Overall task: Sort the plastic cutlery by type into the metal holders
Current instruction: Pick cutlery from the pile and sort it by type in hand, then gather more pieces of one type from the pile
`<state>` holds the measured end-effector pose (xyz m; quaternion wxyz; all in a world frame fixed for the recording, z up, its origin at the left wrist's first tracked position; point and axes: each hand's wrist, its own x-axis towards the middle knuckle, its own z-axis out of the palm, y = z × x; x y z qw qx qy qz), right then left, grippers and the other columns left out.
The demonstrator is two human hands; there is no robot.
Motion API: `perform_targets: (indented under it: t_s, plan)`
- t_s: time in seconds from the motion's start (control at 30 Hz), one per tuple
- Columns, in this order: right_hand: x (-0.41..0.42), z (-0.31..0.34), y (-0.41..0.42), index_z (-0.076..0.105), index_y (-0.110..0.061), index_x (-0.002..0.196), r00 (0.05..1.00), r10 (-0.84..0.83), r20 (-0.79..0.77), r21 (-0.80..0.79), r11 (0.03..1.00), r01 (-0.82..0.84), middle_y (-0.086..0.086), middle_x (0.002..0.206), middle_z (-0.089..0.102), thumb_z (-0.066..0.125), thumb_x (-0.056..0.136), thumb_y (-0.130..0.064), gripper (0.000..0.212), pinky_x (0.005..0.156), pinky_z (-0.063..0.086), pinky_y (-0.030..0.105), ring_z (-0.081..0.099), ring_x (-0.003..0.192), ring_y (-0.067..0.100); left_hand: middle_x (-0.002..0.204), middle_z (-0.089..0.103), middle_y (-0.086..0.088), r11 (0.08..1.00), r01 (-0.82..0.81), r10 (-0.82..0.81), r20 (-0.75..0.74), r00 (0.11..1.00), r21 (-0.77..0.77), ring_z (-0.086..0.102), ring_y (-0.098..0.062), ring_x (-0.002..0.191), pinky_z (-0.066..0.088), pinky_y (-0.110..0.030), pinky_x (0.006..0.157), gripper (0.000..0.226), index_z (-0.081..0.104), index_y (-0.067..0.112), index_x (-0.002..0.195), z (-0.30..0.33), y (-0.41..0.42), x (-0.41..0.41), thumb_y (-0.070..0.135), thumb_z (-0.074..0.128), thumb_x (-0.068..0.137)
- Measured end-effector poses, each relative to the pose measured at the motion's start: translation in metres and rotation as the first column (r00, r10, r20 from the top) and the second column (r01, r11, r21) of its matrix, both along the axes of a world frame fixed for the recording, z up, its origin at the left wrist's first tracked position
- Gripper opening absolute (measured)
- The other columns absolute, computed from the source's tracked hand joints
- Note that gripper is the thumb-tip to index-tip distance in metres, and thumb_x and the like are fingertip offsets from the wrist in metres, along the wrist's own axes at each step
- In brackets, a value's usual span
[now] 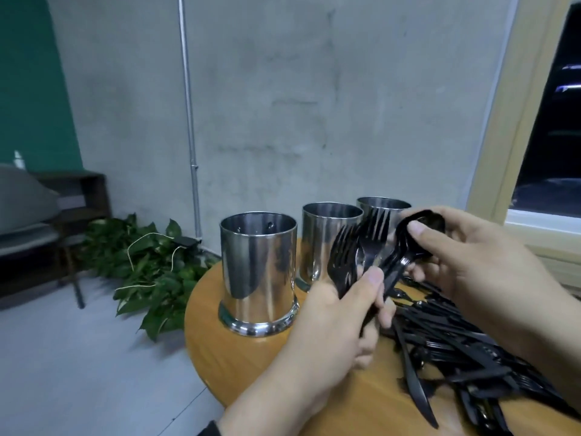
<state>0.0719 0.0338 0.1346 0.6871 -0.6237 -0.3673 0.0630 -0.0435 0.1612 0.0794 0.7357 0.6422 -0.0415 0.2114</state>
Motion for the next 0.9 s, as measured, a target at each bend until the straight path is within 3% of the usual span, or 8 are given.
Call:
perform_targets:
  t_s: [0.13,0.27,0.37,0.5,0.6,0.7,0.8,0.9]
  plan:
    - [-0.003,0.017,0.028,0.067,-0.006,0.100,0.994,-0.039,0.106,0.011,0.999,0.038,0.012,0.089,0.075,0.057,0.100,-0.017,0.015,0.063,0.044,0.039,0.052,0.065,0.026,0.082,0.073,-0.008,0.995,-0.093,0.091,0.039,0.995,0.041,0.055,-0.019,0.049,0.045,-0.027,0.042,0.048,0.058,-0.010,0.099,0.013,0.022,-0.006,0.035,0.042,0.107]
    - [0.000,0.053,0.048,0.067,-0.016,0.098,0.953,-0.160,0.256,0.078,0.986,0.144,0.007,0.090,0.076,0.058,0.101,-0.019,0.010,0.061,0.056,0.026,0.061,0.063,0.018,0.074,0.075,0.003,0.898,-0.425,0.414,0.109,0.904,0.113,0.071,-0.010,0.066,0.059,-0.034,0.081,0.044,0.077,0.015,0.097,0.028,0.063,-0.015,0.043,0.044,0.105]
    - [0.004,0.075,0.072,0.066,-0.015,0.099,0.932,-0.145,0.333,0.083,0.989,0.125,0.008,0.089,0.076,0.057,0.102,-0.016,0.010,0.063,0.056,0.027,0.066,0.070,0.018,0.060,0.054,-0.004,0.846,-0.524,0.533,0.120,0.837,-0.103,0.048,-0.018,0.049,0.040,-0.031,0.050,0.044,0.062,0.015,0.070,0.032,0.095,-0.022,0.042,0.051,0.103]
    - [0.014,0.088,0.130,0.064,-0.014,0.095,0.875,-0.127,0.466,0.018,0.991,0.134,0.011,0.084,0.075,0.057,0.101,-0.011,0.009,0.058,0.052,0.032,0.063,0.064,0.020,0.059,0.028,-0.002,0.842,-0.514,0.528,0.057,0.848,-0.163,0.020,-0.013,0.045,0.012,-0.025,0.043,0.037,0.045,0.015,0.073,0.027,0.123,-0.027,0.034,0.056,0.103]
    - [0.025,0.087,0.176,0.065,-0.015,0.093,0.839,-0.096,0.536,-0.071,0.985,0.158,0.012,0.082,0.075,0.061,0.098,-0.013,0.006,0.064,0.053,0.040,0.063,0.063,0.024,0.058,0.031,-0.005,0.849,-0.518,0.524,0.041,0.851,-0.107,0.024,-0.013,0.042,0.016,-0.020,0.038,0.044,0.042,0.016,0.067,0.023,0.140,-0.030,0.038,0.058,0.101]
    - [0.033,0.071,0.215,0.067,-0.014,0.094,0.825,-0.010,0.564,-0.234,0.957,0.172,0.010,0.084,0.075,0.062,0.097,-0.014,0.005,0.062,0.052,0.028,0.058,0.058,0.013,0.062,0.036,-0.011,0.848,-0.521,0.525,0.017,0.851,-0.093,0.027,-0.014,0.039,0.018,-0.019,0.035,0.048,0.047,0.018,0.058,0.023,0.154,-0.035,0.043,0.062,0.096]
    - [0.038,0.050,0.240,0.069,-0.016,0.097,0.817,0.065,0.574,-0.363,0.914,0.182,0.005,0.088,0.075,0.066,0.095,-0.022,0.007,0.078,0.057,0.039,0.066,0.073,0.020,0.054,0.034,-0.011,0.871,-0.484,0.485,-0.001,0.874,-0.084,0.025,-0.014,0.035,0.017,-0.017,0.034,0.051,0.045,0.014,0.058,0.024,0.161,-0.037,0.044,0.062,0.096]
    - [0.040,0.039,0.245,0.068,-0.021,0.118,0.814,0.161,0.558,-0.520,0.832,0.192,-0.003,0.105,0.072,0.073,0.090,-0.039,0.034,0.083,0.053,0.026,0.067,0.090,0.012,0.044,0.031,-0.007,0.900,-0.433,0.432,-0.016,0.902,-0.052,0.024,-0.012,0.031,0.020,-0.016,0.033,0.054,0.042,0.011,0.058,0.025,0.163,-0.036,0.043,0.061,0.095]
